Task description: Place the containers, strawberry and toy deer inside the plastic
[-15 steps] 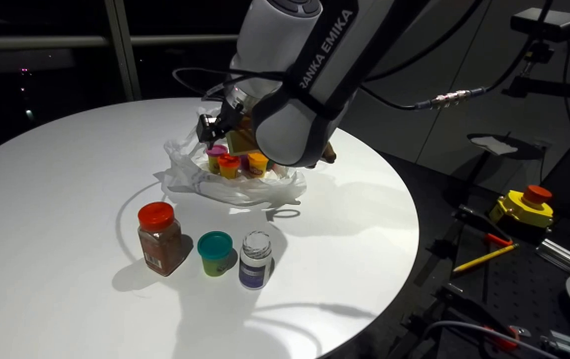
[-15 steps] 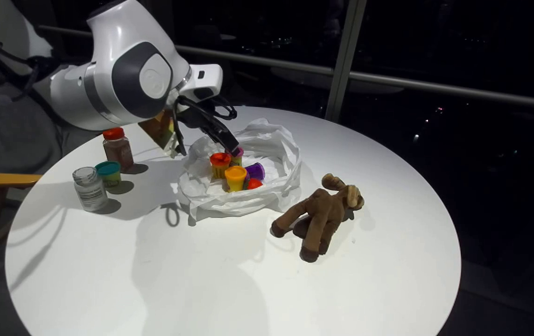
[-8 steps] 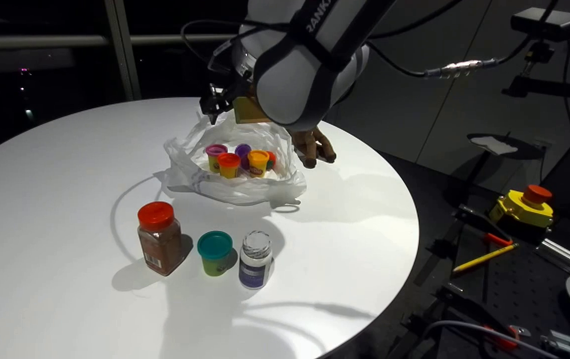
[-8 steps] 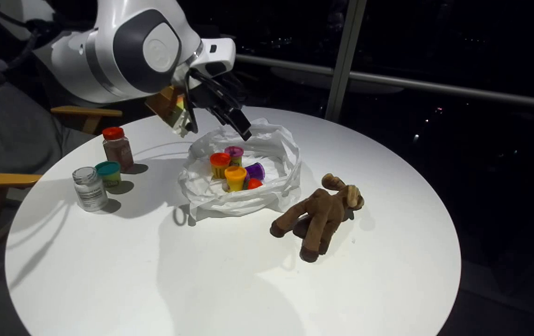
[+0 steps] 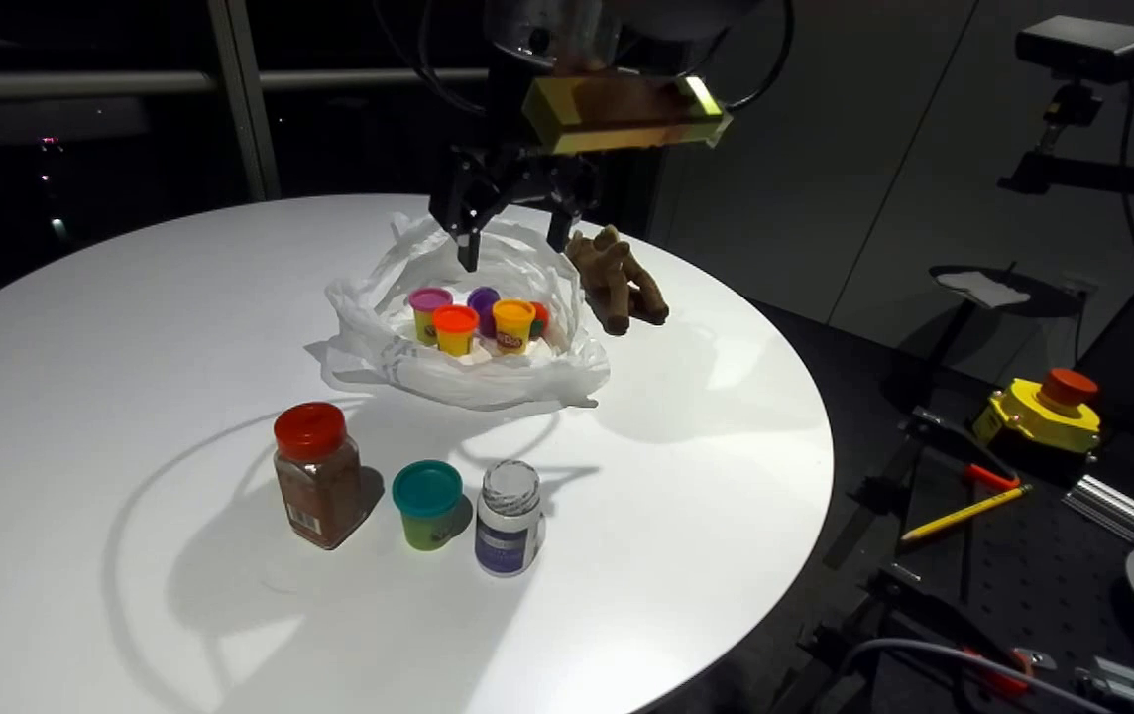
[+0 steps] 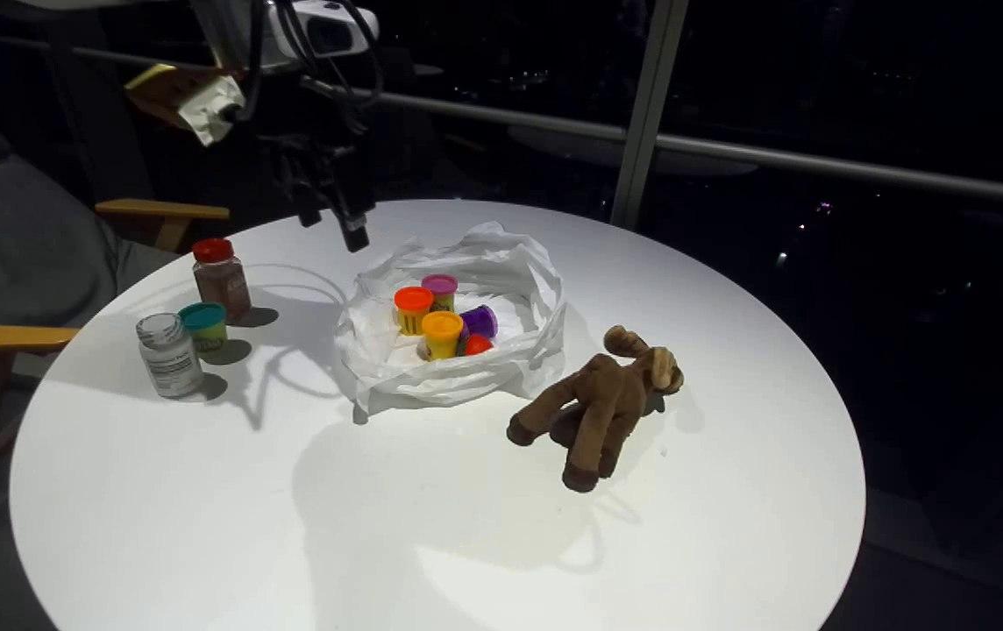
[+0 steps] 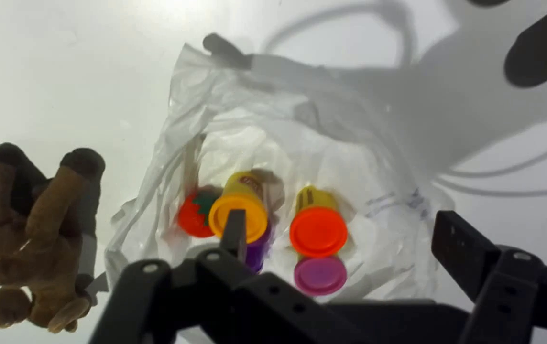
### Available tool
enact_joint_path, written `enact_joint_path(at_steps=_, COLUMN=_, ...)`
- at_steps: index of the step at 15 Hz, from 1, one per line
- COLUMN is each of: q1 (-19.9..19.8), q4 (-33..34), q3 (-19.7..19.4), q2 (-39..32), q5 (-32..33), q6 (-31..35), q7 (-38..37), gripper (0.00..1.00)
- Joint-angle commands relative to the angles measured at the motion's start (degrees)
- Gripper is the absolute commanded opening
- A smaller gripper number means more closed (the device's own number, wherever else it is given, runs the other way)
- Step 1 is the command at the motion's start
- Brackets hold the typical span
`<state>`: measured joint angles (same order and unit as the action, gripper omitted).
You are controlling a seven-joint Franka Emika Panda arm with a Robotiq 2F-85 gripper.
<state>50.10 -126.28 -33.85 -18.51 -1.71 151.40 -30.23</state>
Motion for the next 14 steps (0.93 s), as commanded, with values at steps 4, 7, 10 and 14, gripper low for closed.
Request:
enact_joint_path(at_steps=4, q1=-16.1, q4=-7.0, q3=26.4, q2=10.4, q5=-2.7, q6=-5.7, q7=5.8, gripper=1.00)
enact_joint_path(at_steps=7, q1=-22.0, q4=-9.1, q3=35.6, q2=10.1, q5=-5.6, q6=-4.5, q7=9.0, gripper=1.00)
enact_joint_path(at_steps=10, q1=-25.8, q4=-10.8, q3=40.8, q2=9.2, q5=-5.1, q6=-3.4, q7=8.3, gripper=1.00)
enact_joint_path(at_steps=14, q1=-28.2, q4=-11.9, q3=44.0, q2=8.0, q5=-5.3, q6=-1.0, q7=8.0, gripper=1.00)
